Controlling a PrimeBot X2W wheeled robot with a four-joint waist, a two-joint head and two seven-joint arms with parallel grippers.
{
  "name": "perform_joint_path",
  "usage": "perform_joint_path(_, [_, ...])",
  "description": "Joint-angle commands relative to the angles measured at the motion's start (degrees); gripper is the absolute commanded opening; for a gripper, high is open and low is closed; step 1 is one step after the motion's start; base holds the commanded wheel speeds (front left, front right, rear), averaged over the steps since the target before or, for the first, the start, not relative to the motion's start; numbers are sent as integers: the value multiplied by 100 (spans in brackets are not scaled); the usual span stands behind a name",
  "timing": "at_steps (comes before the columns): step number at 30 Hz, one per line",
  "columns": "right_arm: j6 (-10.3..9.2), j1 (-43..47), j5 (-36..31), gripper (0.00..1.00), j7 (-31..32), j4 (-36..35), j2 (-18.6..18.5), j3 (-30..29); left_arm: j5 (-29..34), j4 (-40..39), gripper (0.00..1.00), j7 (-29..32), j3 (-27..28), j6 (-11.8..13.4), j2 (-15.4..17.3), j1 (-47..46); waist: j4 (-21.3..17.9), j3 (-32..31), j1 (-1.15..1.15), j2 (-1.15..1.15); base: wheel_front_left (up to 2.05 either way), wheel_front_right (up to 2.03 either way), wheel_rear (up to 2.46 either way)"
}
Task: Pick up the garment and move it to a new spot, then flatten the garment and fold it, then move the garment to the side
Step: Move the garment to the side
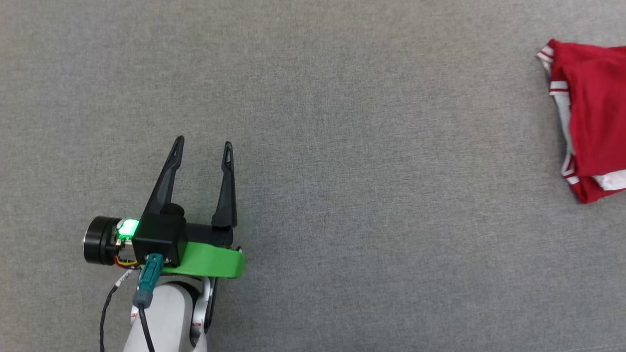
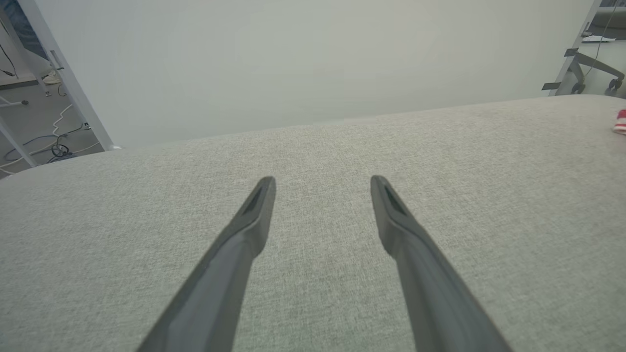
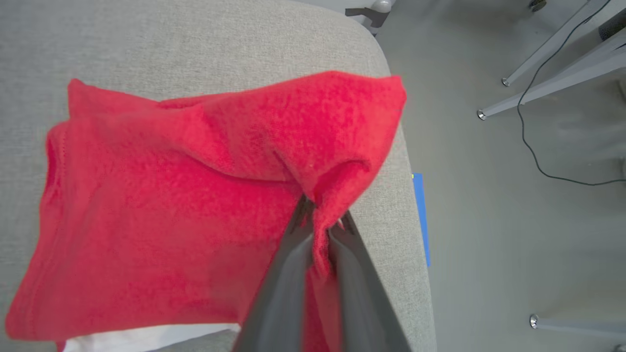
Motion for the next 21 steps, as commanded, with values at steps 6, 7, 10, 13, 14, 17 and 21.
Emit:
perform_joint_path(6, [-4,-400,-229,0,-95,670,-292,-410,59,-105,100,-34,-64,6,50,-217,194,564,-1,0,0,0,0])
perform_joint_path(7, [-4,-441,-248,0,-121,790,-331,-452,59,-114,100,-34,-79,11,52,-232,211,597,-1,0,0,0,0])
perform_joint_path(10, [-4,-551,-280,0,-240,1061,-379,-539,61,-137,100,-34,-108,32,57,-269,236,684,-1,0,0,0,0])
perform_joint_path(13, [-4,-609,-385,0,-388,1317,-385,-521,55,-142,100,-34,-131,49,71,-307,251,740,-1,0,0,0,0])
perform_joint_path(14, [-4,-626,-426,0,-459,1383,-377,-514,52,-139,100,-34,-135,53,76,-318,254,753,-1,0,0,0,0])
perform_joint_path(17, [-4,-727,-471,100,-758,1638,-204,-578,39,-116,100,-34,-137,84,83,-350,257,739,-1,0,0,0,0])
perform_joint_path(21, [-4,-738,-557,100,-1100,1878,-31,-532,-6,-62,100,-34,-134,128,70,-309,257,537,-1,0,0,0,0])
